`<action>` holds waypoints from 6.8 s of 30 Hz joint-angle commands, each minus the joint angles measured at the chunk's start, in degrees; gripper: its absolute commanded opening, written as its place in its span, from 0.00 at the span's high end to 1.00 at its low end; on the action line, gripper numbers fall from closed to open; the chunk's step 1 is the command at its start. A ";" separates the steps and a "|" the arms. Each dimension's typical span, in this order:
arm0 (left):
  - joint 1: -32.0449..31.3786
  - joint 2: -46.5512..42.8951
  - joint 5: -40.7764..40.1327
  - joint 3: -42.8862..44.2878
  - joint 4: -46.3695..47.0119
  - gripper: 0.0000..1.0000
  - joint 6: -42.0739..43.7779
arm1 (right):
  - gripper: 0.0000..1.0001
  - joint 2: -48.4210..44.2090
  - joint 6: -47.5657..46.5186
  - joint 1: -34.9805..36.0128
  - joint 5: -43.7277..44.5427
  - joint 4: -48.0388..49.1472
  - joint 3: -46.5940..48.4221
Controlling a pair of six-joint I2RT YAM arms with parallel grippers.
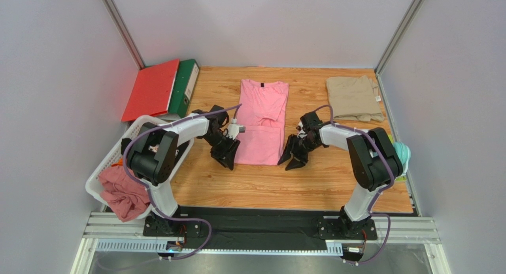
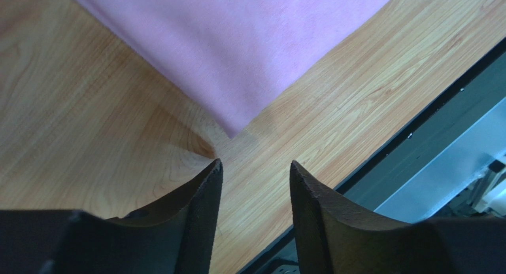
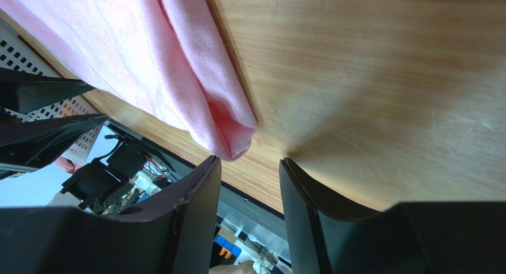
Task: Fold and stack the t-shirts
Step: Grab one side of the 2/3 rectangular tshirt with both arms, then fold the long partially folded tshirt into a neat square
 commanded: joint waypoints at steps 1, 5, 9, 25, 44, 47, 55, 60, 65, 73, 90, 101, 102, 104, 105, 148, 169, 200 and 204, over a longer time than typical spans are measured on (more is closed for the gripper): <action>0.49 -3.55 0.54 -0.71 1.65 0.44 -0.33 | 0.54 1.22 0.70 -0.12 -1.53 3.07 1.77; 0.49 -3.64 0.37 -0.71 1.57 0.32 0.02 | 0.55 1.67 1.49 -0.12 -2.23 4.30 1.85; 0.49 -3.29 0.10 -0.36 2.27 0.32 0.02 | 0.55 1.93 2.28 -0.12 -2.50 4.83 2.12; 0.49 4.18 -4.37 5.80 3.68 0.36 -1.30 | 0.59 4.21 5.09 0.58 -3.64 8.96 2.56; -3.11 7.52 -7.72 6.24 3.68 0.48 -2.61 | 0.60 4.04 6.24 1.28 -4.08 10.72 1.59; -3.37 8.14 -7.19 6.59 3.50 0.48 -2.97 | 0.60 4.04 6.24 1.28 -4.08 11.07 1.33; -3.55 8.40 -6.75 6.24 3.24 0.53 -2.97 | 0.61 4.13 6.41 1.28 -4.26 11.33 1.06; -3.55 8.49 -6.32 6.68 3.32 0.71 -3.05 | 0.65 4.13 6.50 1.37 -4.26 11.68 0.71; -3.55 8.49 -6.32 9.05 1.31 0.95 -2.27 | 0.74 3.60 6.59 1.37 -4.43 11.43 0.45; -3.55 3.75 -4.47 10.63 -4.39 1.00 0.46 | 0.87 -1.13 6.50 1.37 -3.82 9.84 -1.66; -3.64 -7.59 6.95 8.79 -19.79 0.98 10.13 | 0.91 -19.23 12.47 8.21 -1.01 8.26 -10.36; -4.16 -12.07 9.60 7.56 -25.15 0.96 12.50 | 0.91 -29.44 15.99 10.60 2.16 4.31 -10.19; -4.16 -12.95 9.51 7.73 -25.15 0.96 12.24 | 0.91 -29.88 15.99 10.68 2.51 3.96 -8.97; -4.16 -13.57 9.16 8.61 -25.41 0.96 11.63 | 0.91 -29.98 15.47 10.60 2.86 2.56 -7.12; -4.08 -13.83 8.89 10.09 -25.76 0.96 11.45 | 0.91 -29.80 15.20 10.51 3.21 2.02 -6.15; 3.57 16.65 -4.03 53.07 -29.46 0.96 4.42 | 0.93 2.96 8.44 -1.79 -4.52 3.24 24.25; 4.01 31.42 -10.26 66.44 -28.49 0.97 4.86 | 0.94 18.54 7.21 -6.54 -7.86 0.61 40.35; 9.97 29.43 -19.15 71.03 -13.83 0.58 -2.87 | 0.48 33.22 4.93 -8.65 -7.52 -0.35 54.40; 12.27 26.07 -17.83 68.64 -12.75 0.43 -4.20 | 0.44 31.73 0.97 -9.79 -1.81 -6.50 57.66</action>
